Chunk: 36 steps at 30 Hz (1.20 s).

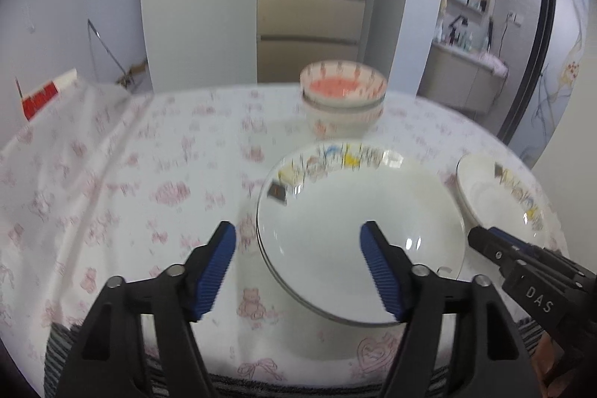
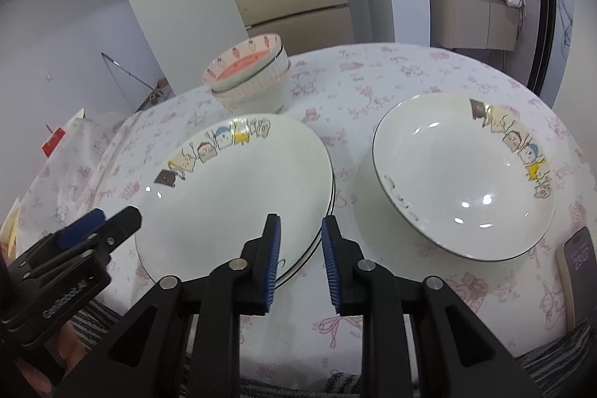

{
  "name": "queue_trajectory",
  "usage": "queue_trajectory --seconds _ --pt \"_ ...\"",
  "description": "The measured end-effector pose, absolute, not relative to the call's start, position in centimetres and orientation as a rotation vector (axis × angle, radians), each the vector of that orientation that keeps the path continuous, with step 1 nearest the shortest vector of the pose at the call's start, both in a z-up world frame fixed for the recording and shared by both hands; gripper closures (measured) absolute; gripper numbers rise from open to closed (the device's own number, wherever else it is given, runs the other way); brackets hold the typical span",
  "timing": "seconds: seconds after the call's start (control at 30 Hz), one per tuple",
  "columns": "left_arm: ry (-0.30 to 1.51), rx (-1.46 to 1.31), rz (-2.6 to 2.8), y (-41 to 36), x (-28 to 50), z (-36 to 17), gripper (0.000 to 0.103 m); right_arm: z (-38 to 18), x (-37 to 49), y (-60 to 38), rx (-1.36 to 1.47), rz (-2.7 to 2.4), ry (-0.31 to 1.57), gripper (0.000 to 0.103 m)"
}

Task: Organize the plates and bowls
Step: 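Open both grippers to release the stacked plate, then lift both grippers away and move toward the deep cartoon-rimmed plate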

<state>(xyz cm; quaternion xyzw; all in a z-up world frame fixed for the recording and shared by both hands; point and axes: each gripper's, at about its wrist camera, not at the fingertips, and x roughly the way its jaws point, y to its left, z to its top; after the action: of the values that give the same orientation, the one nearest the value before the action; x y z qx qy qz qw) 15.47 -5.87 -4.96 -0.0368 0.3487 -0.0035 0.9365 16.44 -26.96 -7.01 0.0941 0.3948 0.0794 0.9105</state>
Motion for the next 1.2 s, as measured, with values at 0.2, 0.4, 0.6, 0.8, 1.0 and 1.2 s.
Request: queue_trajectory --seconds 0.2,0.4,0.6,0.8,1.0,1.2 --pt "0.539 -0.064 -0.027 -6.1 13.8 -2.9 0.017 -5.5 15.7 -27.4 0.166 0.140 0.715 0.055" --pt "0.456 -0.042 -0.027 -6.4 12.5 -1.7 0.014 -3.7 13.8 -28.0 0.152 0.146 0.535 0.021" --pt "0.411 -0.037 -0.070 -7.0 11.4 -0.9 0.006 -2.1 12.4 -28.0 0.078 0.106 0.395 0.001" --pt "0.315 -0.051 -0.095 -7.2 9.7 0.1 0.000 -1.1 10.9 -28.9 0.092 0.094 0.267 0.000" --pt "0.187 -0.003 -0.086 -8.0 8.0 0.1 0.000 -0.9 9.4 -29.6 0.044 0.010 0.120 0.000" --pt "0.131 0.117 -0.047 -9.5 7.5 -1.3 0.000 -1.1 7.7 -30.2 -0.038 -0.073 0.018 0.000"
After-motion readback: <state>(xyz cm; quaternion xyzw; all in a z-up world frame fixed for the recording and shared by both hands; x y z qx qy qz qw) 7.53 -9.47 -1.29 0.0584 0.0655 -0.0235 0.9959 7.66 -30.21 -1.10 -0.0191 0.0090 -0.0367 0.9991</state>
